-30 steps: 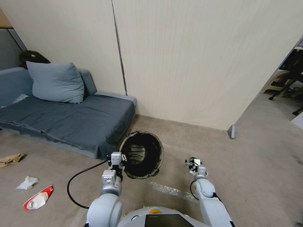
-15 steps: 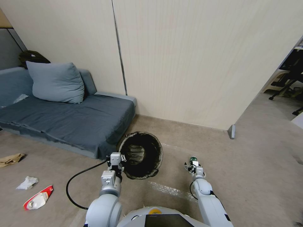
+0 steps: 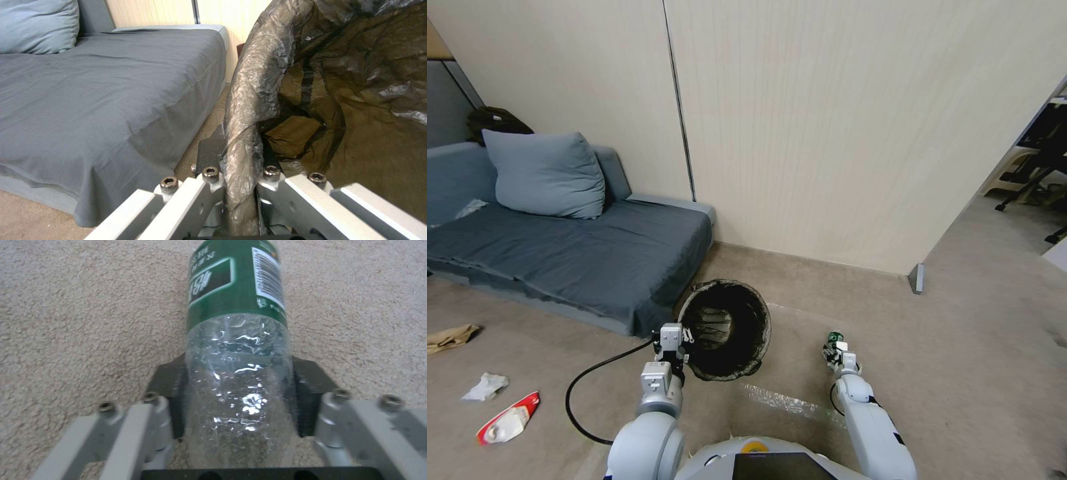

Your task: Pick up the trash bin, then pick up the garbage from the floor and place it into the trash bin.

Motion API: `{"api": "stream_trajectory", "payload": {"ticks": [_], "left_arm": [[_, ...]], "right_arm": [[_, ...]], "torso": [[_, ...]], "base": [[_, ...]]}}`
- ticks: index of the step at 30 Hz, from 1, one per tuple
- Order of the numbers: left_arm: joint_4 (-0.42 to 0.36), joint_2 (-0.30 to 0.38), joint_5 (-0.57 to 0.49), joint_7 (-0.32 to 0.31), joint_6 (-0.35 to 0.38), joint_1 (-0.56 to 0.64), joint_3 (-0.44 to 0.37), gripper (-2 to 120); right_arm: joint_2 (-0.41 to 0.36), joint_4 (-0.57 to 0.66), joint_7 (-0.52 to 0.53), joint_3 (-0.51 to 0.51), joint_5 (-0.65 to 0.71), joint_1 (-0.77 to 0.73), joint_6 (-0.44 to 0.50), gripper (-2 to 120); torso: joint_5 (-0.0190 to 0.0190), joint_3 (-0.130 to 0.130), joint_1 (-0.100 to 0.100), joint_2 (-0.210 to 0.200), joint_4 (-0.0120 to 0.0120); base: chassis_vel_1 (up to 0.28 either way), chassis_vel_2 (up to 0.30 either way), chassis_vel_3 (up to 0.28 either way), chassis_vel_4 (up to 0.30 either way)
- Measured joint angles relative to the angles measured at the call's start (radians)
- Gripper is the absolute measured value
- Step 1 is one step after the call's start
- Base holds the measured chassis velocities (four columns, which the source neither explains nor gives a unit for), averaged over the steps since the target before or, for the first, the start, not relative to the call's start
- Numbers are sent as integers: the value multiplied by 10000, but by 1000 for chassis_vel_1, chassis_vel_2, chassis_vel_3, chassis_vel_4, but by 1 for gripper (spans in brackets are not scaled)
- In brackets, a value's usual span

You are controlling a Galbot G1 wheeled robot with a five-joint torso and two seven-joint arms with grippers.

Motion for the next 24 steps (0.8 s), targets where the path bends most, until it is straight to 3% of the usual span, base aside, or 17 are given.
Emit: {"api": "stream_trajectory", "payload": {"ticks": [5, 19, 22, 24], "left_arm": [[1, 6, 2, 3, 0, -14, 20, 1], [22, -2, 4, 7, 0, -35, 49, 1], [35, -1, 4, 7, 0, -46, 41, 1], [89, -8, -13, 6, 0, -65, 47, 1]], "right_arm": [[-39, -60, -20, 36, 23, 15, 79, 25], [-44, 12, -8, 53, 47, -7, 170, 25], [-34, 484, 24, 43, 69, -157, 223, 25], [-32, 1649, 25, -30, 140, -481, 228, 25]], "torso": [[1, 0, 0, 0, 0], [3, 0, 0, 0, 0], [3, 1, 0, 0, -1], [2, 1, 0, 0, -2]], "base": [[0, 0, 0, 0], [0, 0, 0, 0], [0, 0, 0, 0], [0, 0, 0, 0]]}}
